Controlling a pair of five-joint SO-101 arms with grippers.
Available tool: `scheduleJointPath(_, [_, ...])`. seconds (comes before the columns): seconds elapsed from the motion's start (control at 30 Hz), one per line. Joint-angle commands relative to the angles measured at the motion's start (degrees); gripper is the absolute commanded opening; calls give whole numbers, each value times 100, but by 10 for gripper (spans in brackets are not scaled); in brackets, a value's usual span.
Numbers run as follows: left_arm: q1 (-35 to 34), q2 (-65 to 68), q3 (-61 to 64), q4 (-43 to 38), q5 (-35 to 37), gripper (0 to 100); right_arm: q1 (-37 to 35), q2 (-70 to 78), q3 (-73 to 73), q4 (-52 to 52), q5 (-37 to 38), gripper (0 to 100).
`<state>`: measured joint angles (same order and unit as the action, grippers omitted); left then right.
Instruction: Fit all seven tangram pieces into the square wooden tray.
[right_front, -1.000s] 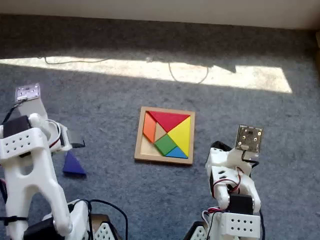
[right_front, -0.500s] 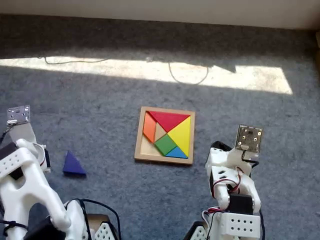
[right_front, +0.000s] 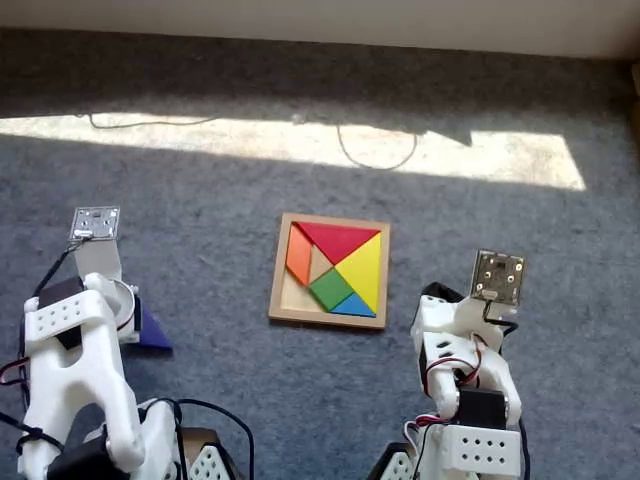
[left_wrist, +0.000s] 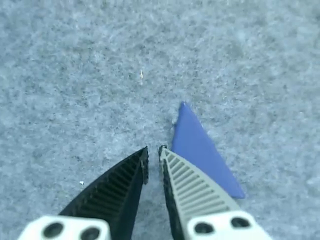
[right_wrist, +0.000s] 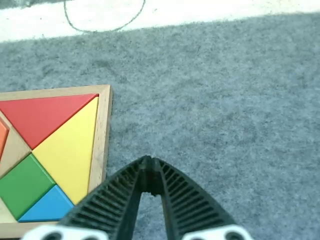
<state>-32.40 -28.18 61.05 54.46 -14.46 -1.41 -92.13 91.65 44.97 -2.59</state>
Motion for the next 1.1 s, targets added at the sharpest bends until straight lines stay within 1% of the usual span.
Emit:
scheduleJointPath(0.0, [-224, -163, -268, -26, 44, 56, -57, -110, -286, -145, -18, 13])
scheduleJointPath(0.1, [-734, -154, -655, 352, 35, 56, -57, -110, -286, -145, -18, 13])
scheduleJointPath(0.17, [-884, -66, -778, 545, 9, 56, -57, -110, -286, -145, -18, 13])
scheduleJointPath(0.27, [-875, 479, -927, 580, -193, 44, -57, -110, -286, -145, -18, 13])
scheduleJointPath(0.37, [-875, 1200, -1279, 563, -211, 18, -57, -110, -286, -145, -18, 13])
scheduleJointPath(0.47, [-822, 1947, -1613, 563, -211, 18, -57, -110, -286, -145, -18, 13])
scheduleJointPath(0.63, [-338, 3090, -2114, 695, -193, 18, -57, -110, -286, -145, -18, 13])
scheduleJointPath(0.73, [-4, 3266, -2466, 1020, -176, 14, -57, -110, -286, -145, -18, 13])
scheduleJointPath(0.83, [611, 3266, -2519, 1134, 229, 15, -57, -110, -286, -145, -18, 13])
scheduleJointPath(1.07, [2369, 3266, -2571, 1196, 1363, 16, -57, -110, -286, -145, -18, 13])
